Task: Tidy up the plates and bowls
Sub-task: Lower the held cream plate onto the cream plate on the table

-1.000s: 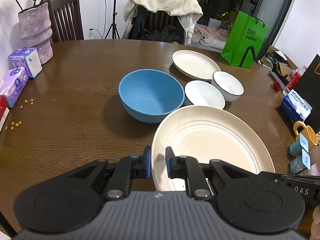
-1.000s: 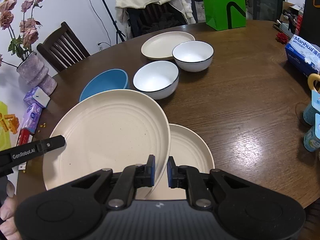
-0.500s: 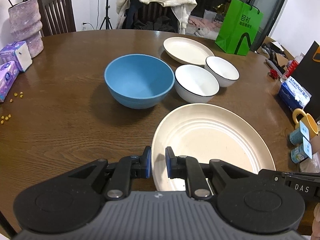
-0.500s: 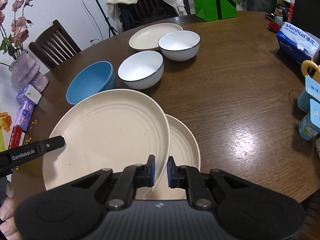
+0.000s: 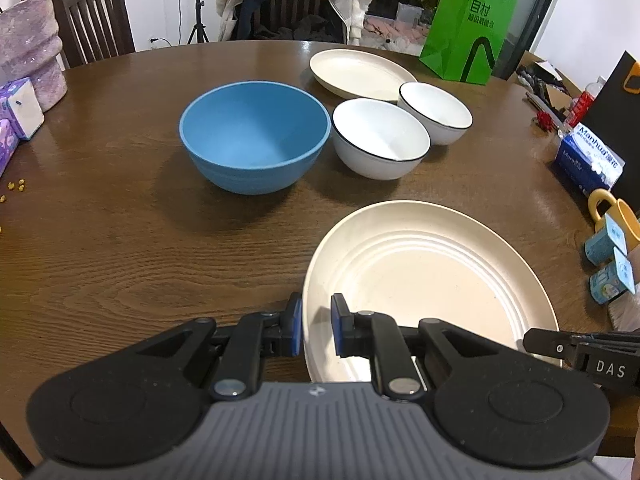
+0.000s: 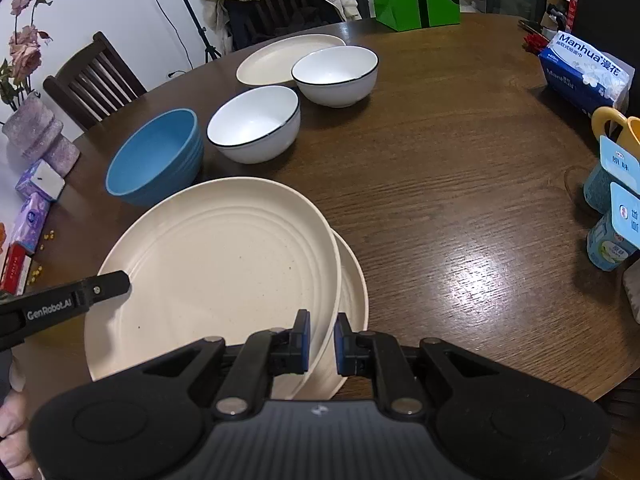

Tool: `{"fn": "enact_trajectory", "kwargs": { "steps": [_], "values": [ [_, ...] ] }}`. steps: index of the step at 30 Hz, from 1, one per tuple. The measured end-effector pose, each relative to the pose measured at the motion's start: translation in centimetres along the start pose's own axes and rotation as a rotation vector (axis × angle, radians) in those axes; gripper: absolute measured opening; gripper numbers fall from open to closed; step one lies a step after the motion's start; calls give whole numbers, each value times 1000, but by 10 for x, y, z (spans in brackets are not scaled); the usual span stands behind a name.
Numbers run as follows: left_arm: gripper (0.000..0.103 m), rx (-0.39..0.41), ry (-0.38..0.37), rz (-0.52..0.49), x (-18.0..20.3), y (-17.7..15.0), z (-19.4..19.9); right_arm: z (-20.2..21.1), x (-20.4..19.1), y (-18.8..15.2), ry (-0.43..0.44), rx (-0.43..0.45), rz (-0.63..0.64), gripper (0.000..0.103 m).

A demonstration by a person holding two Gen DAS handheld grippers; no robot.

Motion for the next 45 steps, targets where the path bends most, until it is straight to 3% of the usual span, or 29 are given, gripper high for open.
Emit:
{"fn": "enact_trajectory", "kwargs": {
  "steps": [23, 36, 45],
  "values": [
    [15, -61, 45, -111, 4, -19, -39, -31, 0, -12, -73, 3, 84, 13],
    [15, -72, 82, -207, 12, -26, -48, -36, -1, -15, -125, 27, 147, 13],
    [15, -77, 89, -218, 13, -27, -50, -40, -4, -16, -163, 30, 184, 14]
  ]
}}
Point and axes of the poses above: each gripper's, at about its wrist camera, not at the fingertips, and z roughly against the way its jaws point, x to its right, y to its top, the point moved 9 cm from there along -z, roughly the way its jaws point, and after that the axes turned 7 degrees about -y, right-handed, at the moved point
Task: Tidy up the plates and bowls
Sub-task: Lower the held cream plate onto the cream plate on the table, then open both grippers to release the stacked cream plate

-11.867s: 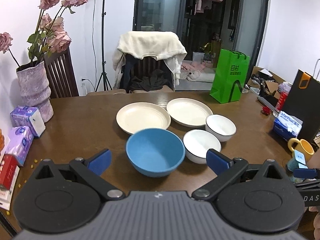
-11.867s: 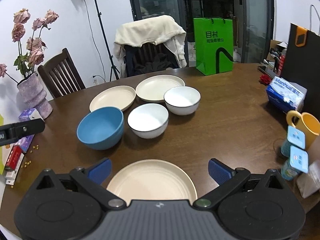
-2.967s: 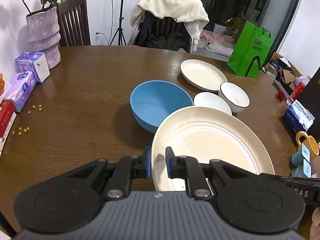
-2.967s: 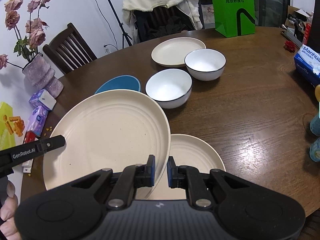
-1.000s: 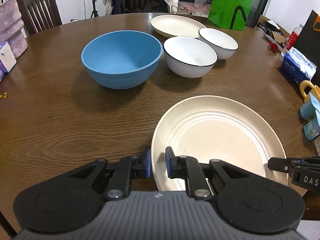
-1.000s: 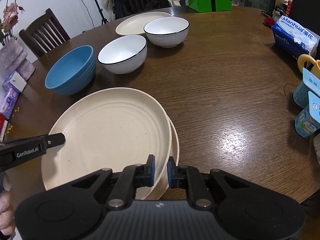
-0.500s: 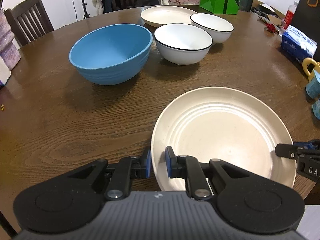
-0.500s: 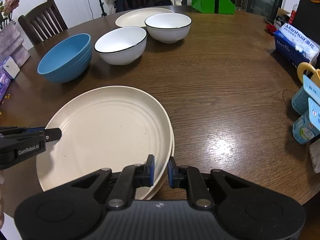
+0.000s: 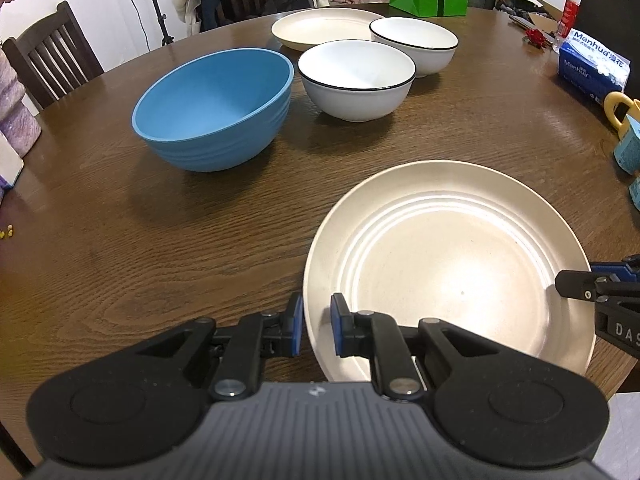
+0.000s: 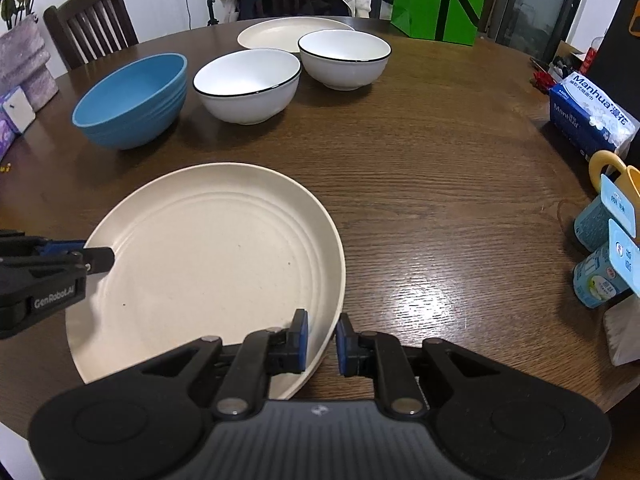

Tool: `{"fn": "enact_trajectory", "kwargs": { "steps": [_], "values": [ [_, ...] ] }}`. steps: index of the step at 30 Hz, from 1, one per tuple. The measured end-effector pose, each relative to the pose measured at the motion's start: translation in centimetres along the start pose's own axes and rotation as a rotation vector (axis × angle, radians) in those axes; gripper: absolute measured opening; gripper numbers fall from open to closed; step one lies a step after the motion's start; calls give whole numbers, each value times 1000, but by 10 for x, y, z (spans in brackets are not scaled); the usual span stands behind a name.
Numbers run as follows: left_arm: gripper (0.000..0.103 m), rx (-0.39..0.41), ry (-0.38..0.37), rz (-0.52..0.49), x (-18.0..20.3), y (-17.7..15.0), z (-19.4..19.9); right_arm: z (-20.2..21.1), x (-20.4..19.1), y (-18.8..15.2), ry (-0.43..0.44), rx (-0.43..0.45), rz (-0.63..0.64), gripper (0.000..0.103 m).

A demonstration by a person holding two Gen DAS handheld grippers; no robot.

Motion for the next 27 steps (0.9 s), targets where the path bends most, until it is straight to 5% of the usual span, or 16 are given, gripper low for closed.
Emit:
{"fn": "enact_trajectory", "kwargs": {
  "steps": [17, 21, 27],
  "values": [
    [16, 6, -23, 15, -3, -3, 2, -9, -1, -2, -21, -23, -5, 15],
    [28, 23, -29, 17, -2, -1, 6, -9, -1, -2, -11, -27, -17, 19],
    [52, 66, -21, 21, -4, 5, 22, 1, 2, 1, 15, 2, -44, 53]
  ]
}}
Point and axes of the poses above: each gripper's, at about its wrist camera, not at the fingertips, and z roughly against the way its jaws point, x to its right, y to its top, the point moved 9 cm from there along -z, roughly the way its jaws point, and after that the axes turned 7 degrees about -y, right-handed, at the moved point
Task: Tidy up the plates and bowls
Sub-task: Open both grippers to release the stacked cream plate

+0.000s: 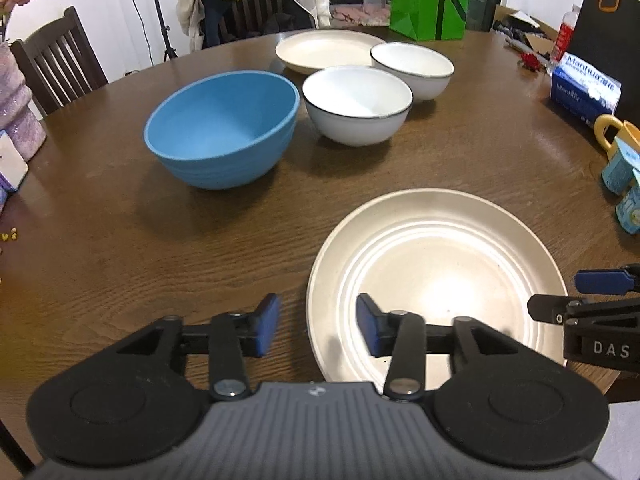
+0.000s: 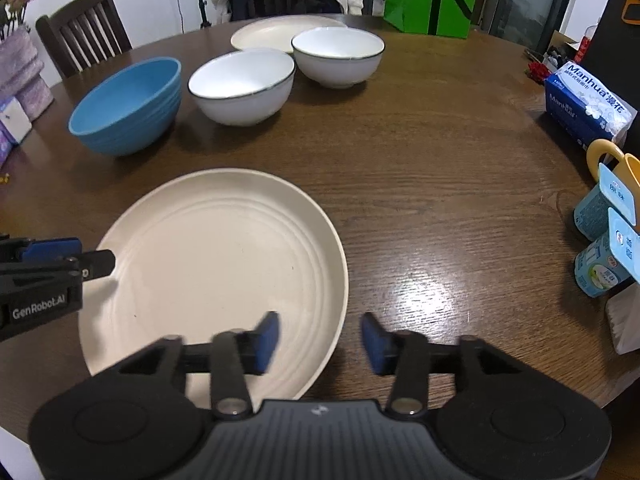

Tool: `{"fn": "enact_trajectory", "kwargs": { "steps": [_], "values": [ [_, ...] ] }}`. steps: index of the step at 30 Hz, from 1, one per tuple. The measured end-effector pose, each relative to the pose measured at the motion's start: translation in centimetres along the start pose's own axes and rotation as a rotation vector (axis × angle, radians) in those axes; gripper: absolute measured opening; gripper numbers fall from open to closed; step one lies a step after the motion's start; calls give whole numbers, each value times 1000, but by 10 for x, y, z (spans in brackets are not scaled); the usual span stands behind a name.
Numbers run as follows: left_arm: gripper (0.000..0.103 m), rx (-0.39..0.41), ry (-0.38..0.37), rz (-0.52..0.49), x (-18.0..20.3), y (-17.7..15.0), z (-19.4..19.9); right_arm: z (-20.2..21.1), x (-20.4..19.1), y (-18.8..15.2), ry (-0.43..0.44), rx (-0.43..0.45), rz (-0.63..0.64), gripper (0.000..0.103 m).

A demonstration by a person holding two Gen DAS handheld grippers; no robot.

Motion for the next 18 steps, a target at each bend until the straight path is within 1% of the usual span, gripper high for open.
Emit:
{"fn": "enact_trajectory", "kwargs": {
  "steps": [1, 3, 4, 5, 6, 8, 10, 14, 18],
  "values": [
    [55, 9, -1, 5, -1, 1, 3, 2, 1, 0, 2, 5, -5, 56],
    [73, 29, -4, 14, -1, 3, 12, 8, 4, 1, 6, 17, -18, 66],
    [78, 43, -8, 18, -1, 4, 16, 11, 5, 0, 9, 24, -25, 69],
    [88, 53, -13, 21, 0, 4, 21, 14, 6, 0, 12, 32, -32, 76],
    [94, 64, -17, 22, 1, 6, 25, 18, 7, 0, 16, 41, -37, 82],
    [103, 97, -24, 28, 2, 7, 36, 27, 10, -1, 20, 63, -45, 86],
    [103, 123, -34, 33, 5, 10, 46, 36, 11, -3, 29, 74, -48, 88],
    [103, 147, -50, 39, 10, 13, 63, 54, 13, -7, 60, 107, -63, 94],
    [103, 164, -56, 38, 16, 12, 78, 74, 14, -10, 75, 150, -62, 96]
  ]
}}
Point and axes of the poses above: each gripper's, at about its wrist camera, not at the fingertips, and z roughly against the way its jaws point, x to its right, y to its top, the point moved 9 cm from there along -z, roughly the way its jaws point, and after that the axes turned 7 degrees about -y, right-handed, at the moved point
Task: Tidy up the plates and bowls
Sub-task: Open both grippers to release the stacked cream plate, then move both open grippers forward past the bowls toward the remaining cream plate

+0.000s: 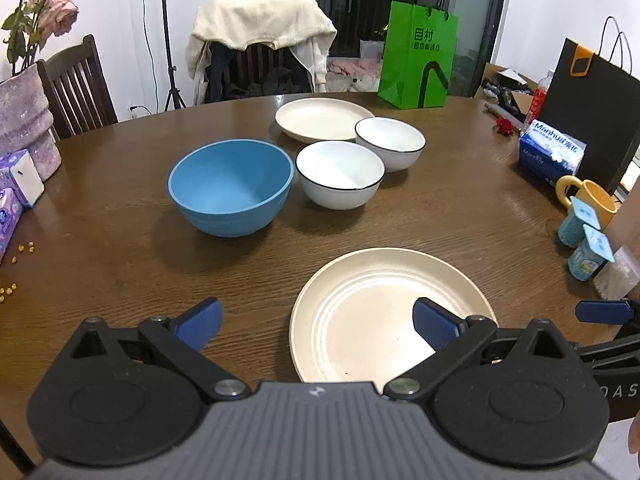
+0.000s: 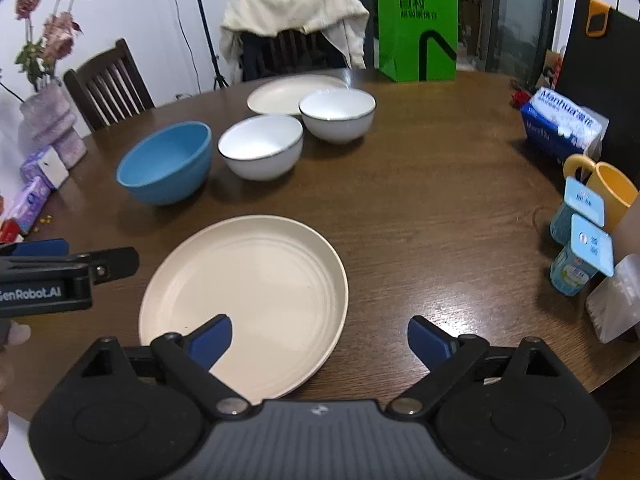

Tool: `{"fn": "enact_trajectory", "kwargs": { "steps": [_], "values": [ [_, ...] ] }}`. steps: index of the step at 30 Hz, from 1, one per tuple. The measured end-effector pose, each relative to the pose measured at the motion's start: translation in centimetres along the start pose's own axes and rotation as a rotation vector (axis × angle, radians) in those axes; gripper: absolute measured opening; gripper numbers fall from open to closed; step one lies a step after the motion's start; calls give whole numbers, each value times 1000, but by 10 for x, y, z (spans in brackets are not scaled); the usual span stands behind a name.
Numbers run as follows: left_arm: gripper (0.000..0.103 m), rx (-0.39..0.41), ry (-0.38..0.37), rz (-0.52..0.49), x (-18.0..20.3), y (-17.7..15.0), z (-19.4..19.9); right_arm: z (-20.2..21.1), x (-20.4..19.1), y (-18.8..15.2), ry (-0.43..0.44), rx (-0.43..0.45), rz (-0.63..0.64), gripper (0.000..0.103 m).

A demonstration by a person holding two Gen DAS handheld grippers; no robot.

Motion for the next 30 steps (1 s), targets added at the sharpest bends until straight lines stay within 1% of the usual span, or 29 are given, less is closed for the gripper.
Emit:
{"fn": "enact_trajectory", "kwargs": {
  "steps": [4, 6, 8, 14, 20, 26, 30],
  "values": [
    [103, 7, -10, 16, 4, -2, 11, 18, 4, 3, 13, 37, -12, 97],
    [103, 11, -12, 22, 5, -4, 16, 24, 6, 5, 14, 53, -17, 101],
    [103, 15, -14, 31, 7, -4, 20, 31, 9, 7, 17, 71, -21, 103],
    [103, 39, -25, 55, 13, -2, 33, 41, 13, 9, 39, 79, -31, 103],
    [103, 50, -24, 46, 18, 1, 47, 47, 8, 12, 71, 80, -28, 103],
    [103, 80, -20, 48, 10, 12, 59, 57, 0, 21, 105, 99, -31, 103],
    [103, 101, -25, 43, 1, 25, 63, 61, -7, 28, 100, 113, -30, 103]
  ]
}}
Point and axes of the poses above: each gripper's, at about its wrist camera, not at the fingertips, and z roughly against the way its jaws point, x to its right, y to its top, the point moved 9 cm from there along -z, roughly the way its jaws point, and after that the axes turned 7 degrees about -y, right-handed, at the moved point
